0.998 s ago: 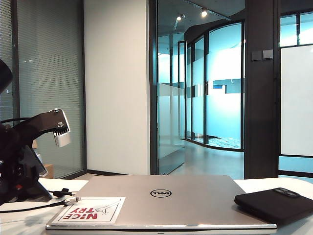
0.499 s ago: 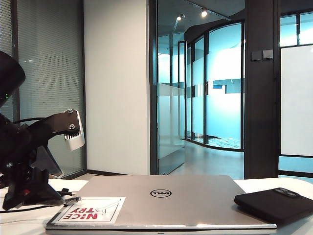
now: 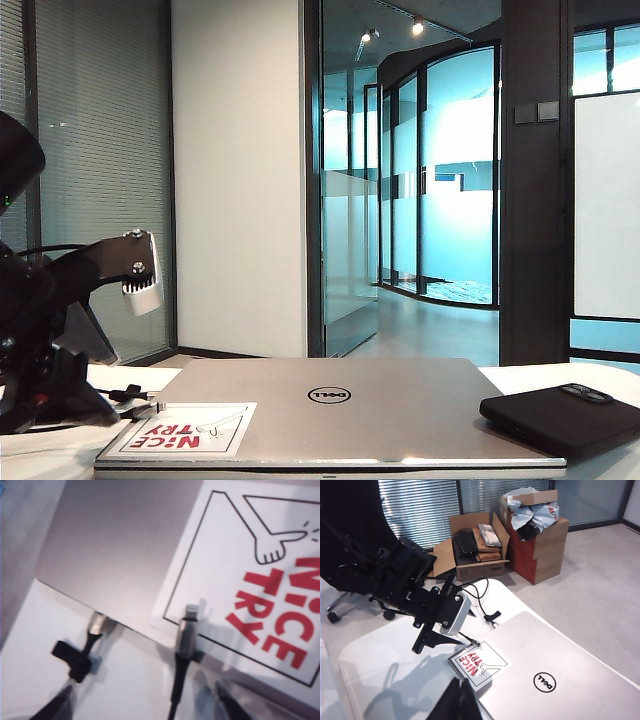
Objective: Pick up the charging cable and the phone, plug the charging cable into the charging port on the phone, and finally place them back on the table.
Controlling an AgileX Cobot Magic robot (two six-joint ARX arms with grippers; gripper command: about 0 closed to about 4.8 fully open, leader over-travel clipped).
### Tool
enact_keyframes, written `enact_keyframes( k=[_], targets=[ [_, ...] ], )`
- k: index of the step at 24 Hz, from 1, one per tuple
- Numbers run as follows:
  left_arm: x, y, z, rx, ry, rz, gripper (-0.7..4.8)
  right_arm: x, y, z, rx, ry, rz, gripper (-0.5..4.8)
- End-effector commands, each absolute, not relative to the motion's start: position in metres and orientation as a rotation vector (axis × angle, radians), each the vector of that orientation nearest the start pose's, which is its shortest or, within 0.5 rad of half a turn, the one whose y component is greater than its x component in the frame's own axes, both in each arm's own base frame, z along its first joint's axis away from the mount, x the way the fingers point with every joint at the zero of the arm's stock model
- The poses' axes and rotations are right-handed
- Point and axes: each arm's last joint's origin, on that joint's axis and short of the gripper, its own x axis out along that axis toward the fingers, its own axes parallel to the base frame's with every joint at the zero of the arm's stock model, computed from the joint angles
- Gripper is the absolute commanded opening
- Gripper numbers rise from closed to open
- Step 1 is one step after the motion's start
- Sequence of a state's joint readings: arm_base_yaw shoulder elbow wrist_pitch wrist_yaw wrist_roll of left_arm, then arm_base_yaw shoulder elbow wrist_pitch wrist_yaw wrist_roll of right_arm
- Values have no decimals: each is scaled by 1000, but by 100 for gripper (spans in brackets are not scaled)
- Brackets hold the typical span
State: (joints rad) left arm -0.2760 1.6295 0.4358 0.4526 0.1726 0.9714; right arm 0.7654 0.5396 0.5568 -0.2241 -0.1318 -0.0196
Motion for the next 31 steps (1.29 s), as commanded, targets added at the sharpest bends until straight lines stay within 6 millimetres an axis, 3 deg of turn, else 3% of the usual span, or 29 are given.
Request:
enact_keyframes(
  k=[1,17,18,22,31],
  targets=[
    [242,-72,89,943,510,-765,344,92,94,288,-76,168,893,-2],
    [264,-78,77,943,504,-762,336,92,94,288,-76,168,893,-2],
    [264,-78,77,943,507,-764,317,92,94,288,-76,168,893,-2],
    [261,-77,74,937,551,-783,-17,92,94,288,-76,168,893,-2],
    [255,-76,74,920,618,-810,-6,92,94,288,-76,168,893,-2]
  ],
)
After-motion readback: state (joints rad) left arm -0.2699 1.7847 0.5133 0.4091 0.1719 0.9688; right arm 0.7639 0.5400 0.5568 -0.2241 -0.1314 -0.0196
